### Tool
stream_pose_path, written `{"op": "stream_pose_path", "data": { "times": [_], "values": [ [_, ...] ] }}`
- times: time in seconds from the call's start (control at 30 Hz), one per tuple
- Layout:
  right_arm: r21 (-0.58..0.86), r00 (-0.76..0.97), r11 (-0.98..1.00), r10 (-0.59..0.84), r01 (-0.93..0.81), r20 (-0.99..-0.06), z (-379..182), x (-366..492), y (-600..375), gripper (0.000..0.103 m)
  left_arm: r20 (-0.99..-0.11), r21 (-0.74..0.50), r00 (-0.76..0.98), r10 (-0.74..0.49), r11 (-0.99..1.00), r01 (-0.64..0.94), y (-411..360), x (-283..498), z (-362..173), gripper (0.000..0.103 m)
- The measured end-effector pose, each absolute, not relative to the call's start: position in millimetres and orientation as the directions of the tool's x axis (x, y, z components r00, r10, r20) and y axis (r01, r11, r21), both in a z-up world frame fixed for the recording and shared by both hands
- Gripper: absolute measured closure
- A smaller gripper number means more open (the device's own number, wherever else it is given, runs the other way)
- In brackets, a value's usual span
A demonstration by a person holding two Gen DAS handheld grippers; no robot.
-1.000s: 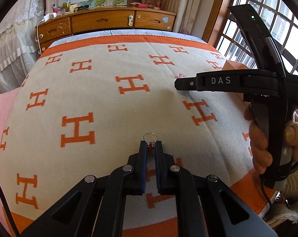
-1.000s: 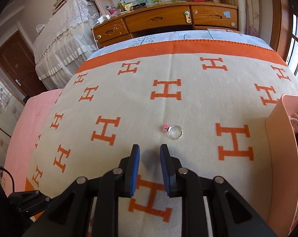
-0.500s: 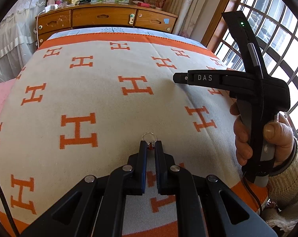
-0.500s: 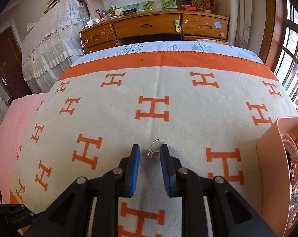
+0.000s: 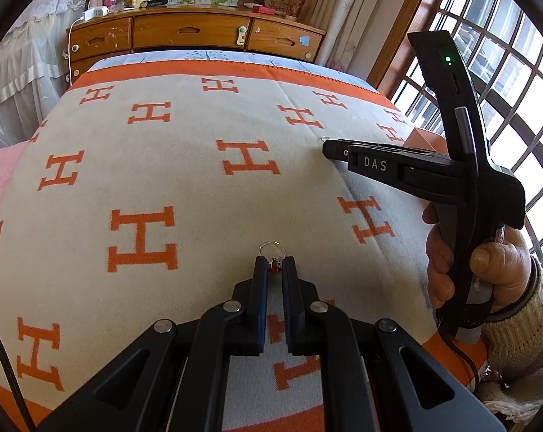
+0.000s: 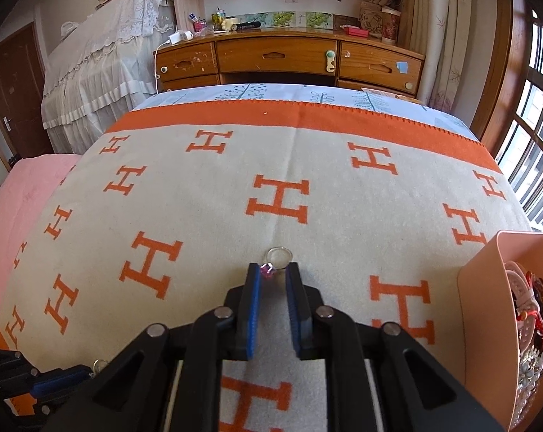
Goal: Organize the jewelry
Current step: 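Lift both rings off the blanket with both tools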
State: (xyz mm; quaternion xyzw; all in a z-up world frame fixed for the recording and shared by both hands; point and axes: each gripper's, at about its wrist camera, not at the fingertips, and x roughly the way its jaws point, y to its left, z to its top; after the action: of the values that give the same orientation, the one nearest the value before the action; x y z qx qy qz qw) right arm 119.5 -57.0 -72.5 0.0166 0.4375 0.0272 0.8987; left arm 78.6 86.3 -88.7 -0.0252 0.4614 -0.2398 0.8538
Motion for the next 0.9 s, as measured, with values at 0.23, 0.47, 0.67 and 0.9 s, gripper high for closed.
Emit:
{"op": "stream_pose_path", "data": {
  "times": [0.23, 0.47, 0.67, 0.9],
  "values": [
    [0.125, 0.612, 0.992, 0.113, -0.023, -0.782, -72, 118, -70, 0.103, -0.745, -0.270, 0.505, -0.435, 0.890, 0.369, 92, 73, -85, 0.097],
    [0.238, 0.663, 0.969, 0.217, -0.060, -0.716, -44, 83, -90, 0.103, -0.723, -0.248, 0.546, -0.423, 0.897, 0.367, 88, 67, -65, 0.097],
    [0.238, 0.721, 0.968, 0.217, -0.074, -0.659, -17, 46, -115, 0.103, -0.707, -0.206, 0.565, -0.426, 0.888, 0.412, 62, 63, -42, 0.097],
    [0.239, 0.642, 0.965, 0.251, -0.107, -0.724, -41, 79, -103, 0.080, -0.706, -0.193, 0.579, -0.409, 0.897, 0.399, 48, 59, -29, 0.097]
  ]
}}
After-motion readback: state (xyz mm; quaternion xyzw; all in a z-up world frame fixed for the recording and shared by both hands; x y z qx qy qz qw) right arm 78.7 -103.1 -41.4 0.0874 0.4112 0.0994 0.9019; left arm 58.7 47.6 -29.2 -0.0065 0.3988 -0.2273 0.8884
